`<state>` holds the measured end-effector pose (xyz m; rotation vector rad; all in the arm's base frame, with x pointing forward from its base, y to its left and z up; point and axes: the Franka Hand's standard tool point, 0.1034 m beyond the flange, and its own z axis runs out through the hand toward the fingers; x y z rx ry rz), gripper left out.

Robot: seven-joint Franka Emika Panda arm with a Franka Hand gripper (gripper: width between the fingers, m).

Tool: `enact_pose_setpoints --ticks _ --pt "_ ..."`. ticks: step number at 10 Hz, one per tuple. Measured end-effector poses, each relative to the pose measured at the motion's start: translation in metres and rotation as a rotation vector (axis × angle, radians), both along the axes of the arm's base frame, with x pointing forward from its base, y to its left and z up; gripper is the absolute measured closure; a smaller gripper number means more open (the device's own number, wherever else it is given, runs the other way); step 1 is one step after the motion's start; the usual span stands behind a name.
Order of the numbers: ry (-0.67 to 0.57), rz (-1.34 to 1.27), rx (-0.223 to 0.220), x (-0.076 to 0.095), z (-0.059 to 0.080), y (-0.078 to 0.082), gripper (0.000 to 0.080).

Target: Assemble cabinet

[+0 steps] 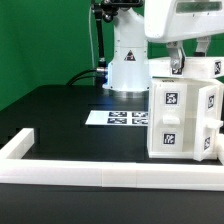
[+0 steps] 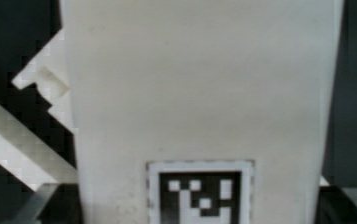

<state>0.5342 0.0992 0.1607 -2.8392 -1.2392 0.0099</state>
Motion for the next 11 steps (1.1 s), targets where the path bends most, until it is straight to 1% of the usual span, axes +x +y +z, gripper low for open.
enact_pose_setpoints --ticks 2,3,5,8,9,11 --pt "0.015 -0.221 0.005 0.0012 0.0007 -0.0069 0.0248" --pt "0.023 -0.39 0.003 0.0001 0.0 -0.0072 0.0248" --pt "0.052 -0.678 0.022 -0.002 -0.0017 -0.0044 0.0246" --pt "0.069 -0.868 0.022 -0.0022 -0.0019 -0.004 0.0246" --pt "0.083 -0.973 0.028 -0.0019 -0.0018 -0.0043 0.0246" --pt "0.124 -1.164 0.063 0.0015 -0.0019 -0.0086 0.0246"
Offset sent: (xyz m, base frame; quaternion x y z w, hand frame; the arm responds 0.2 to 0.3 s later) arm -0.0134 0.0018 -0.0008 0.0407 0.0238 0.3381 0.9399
